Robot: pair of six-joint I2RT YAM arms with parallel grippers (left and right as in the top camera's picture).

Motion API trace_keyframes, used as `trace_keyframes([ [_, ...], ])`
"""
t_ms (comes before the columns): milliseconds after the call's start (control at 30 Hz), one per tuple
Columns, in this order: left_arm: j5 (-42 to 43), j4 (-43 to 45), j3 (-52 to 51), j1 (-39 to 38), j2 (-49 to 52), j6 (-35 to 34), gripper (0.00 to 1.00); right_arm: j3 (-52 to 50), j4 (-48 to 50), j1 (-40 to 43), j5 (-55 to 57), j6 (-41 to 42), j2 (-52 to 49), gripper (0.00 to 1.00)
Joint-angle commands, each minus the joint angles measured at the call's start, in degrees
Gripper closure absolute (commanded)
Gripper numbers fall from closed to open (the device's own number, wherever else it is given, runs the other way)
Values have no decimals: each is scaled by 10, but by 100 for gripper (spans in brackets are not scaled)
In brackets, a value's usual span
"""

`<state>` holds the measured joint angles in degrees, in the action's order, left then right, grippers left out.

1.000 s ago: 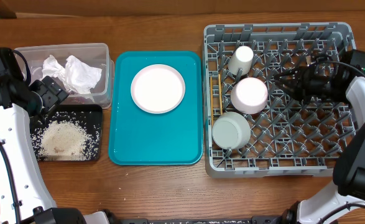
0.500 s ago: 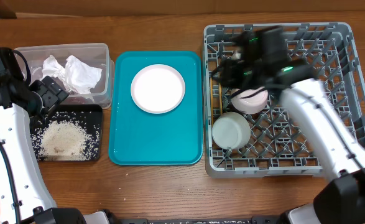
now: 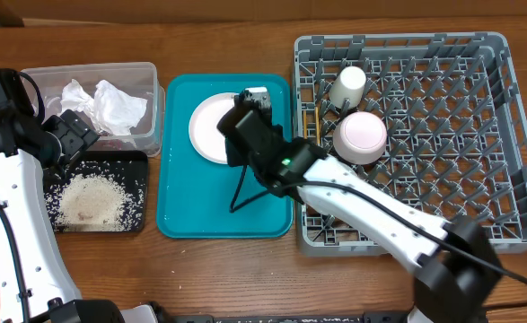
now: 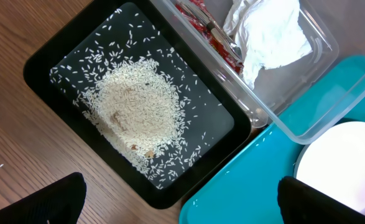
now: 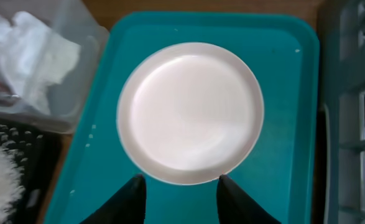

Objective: Sort waste into correct bins and load items into the dishwasher
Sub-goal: 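Move the right gripper left over the white plate on the tray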

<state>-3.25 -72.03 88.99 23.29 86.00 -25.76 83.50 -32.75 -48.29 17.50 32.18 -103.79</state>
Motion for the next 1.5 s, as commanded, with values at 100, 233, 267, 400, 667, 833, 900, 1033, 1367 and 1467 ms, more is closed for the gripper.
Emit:
trace_keyframes([
  [100, -2, 1, 8, -1, 2, 5, 0, 8, -1, 13, 43, 9, -31, 54],
  [233, -2, 1, 8, -1, 2, 5, 0, 8, 2, 13, 43, 9, -31, 45],
  [267, -2, 1, 8, -1, 2, 5, 0, 8, 2, 13, 43, 9, -31, 37],
  [400, -2, 1, 8, -1, 2, 5, 0, 8, 2, 13, 43, 9, -31, 0],
  [667, -2, 1, 8, -1, 2, 5, 0, 8, 10, 13, 43, 9, -31, 4],
  [833, -2, 1, 8, -1, 2, 5, 0, 8, 10, 16, 43, 9, -31, 21],
  [900, -2, 1, 8, -1, 2, 5, 0, 8, 17, 19, 43, 9, -31, 31],
  [1033, -2, 1, 8, -1, 2, 5, 0, 8, 50, 28, 43, 9, -34, 40],
  [1367, -2, 1, 8, -1, 2, 5, 0, 8, 72, 45, 43, 9, -74, 39],
  [1467, -2, 1, 8, -1, 2, 5, 0, 8, 88, 45, 43, 8, -96, 38],
])
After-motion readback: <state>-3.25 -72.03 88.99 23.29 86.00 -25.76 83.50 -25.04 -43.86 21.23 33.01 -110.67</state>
